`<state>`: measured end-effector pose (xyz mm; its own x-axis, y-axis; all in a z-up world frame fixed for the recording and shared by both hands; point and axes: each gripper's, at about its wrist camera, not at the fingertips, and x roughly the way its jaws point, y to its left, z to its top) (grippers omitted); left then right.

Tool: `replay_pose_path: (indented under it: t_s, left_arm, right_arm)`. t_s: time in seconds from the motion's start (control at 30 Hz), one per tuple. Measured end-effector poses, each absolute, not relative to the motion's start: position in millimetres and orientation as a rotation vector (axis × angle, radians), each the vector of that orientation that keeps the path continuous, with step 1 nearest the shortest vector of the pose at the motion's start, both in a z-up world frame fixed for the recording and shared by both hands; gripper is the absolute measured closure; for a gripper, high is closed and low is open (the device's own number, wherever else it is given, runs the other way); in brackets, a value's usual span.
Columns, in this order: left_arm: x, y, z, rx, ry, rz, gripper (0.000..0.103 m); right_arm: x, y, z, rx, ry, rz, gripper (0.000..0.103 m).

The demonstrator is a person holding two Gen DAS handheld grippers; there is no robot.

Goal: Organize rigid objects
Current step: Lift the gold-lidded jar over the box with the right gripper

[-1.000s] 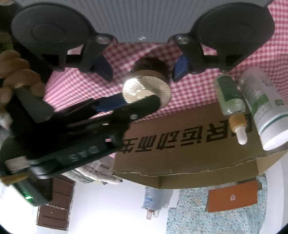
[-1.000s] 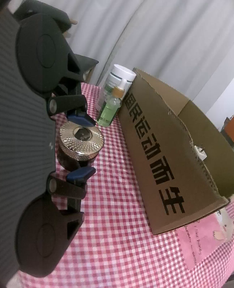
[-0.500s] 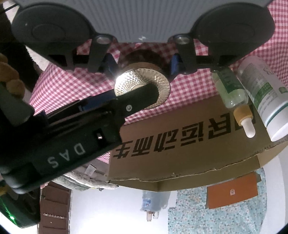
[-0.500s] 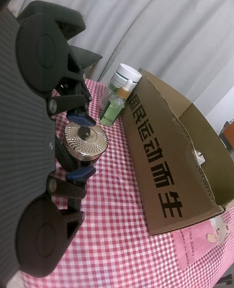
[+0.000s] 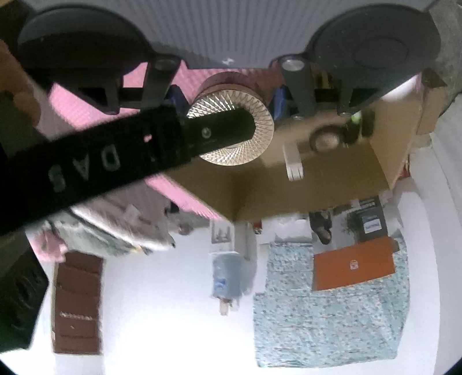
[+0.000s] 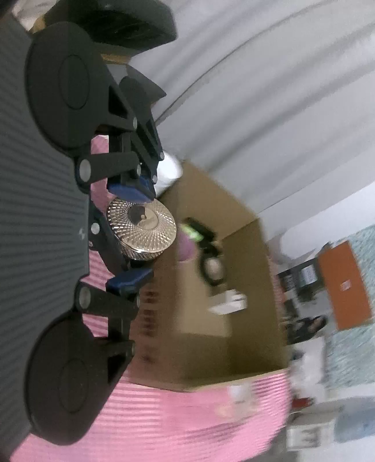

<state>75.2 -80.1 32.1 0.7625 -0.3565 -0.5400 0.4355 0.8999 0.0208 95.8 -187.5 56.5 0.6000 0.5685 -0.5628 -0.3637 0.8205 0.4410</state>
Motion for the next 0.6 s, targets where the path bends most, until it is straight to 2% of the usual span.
replay_pose_path:
  t_s: [0.23, 0.6]
  left_arm:
    - [164.2, -98.5, 48.1, 0.012, 0.681, -0.371, 0.046]
    - [278.0, -109.7, 23.3, -0.122, 0.897, -0.279, 0.046]
  right_arm:
    - [190.6, -202.8, 79.8, 0.268, 0.822, 0.542, 0.053]
    - [330.1, -207.2, 50.7, 0.221, 1.036, 0.533, 0.053]
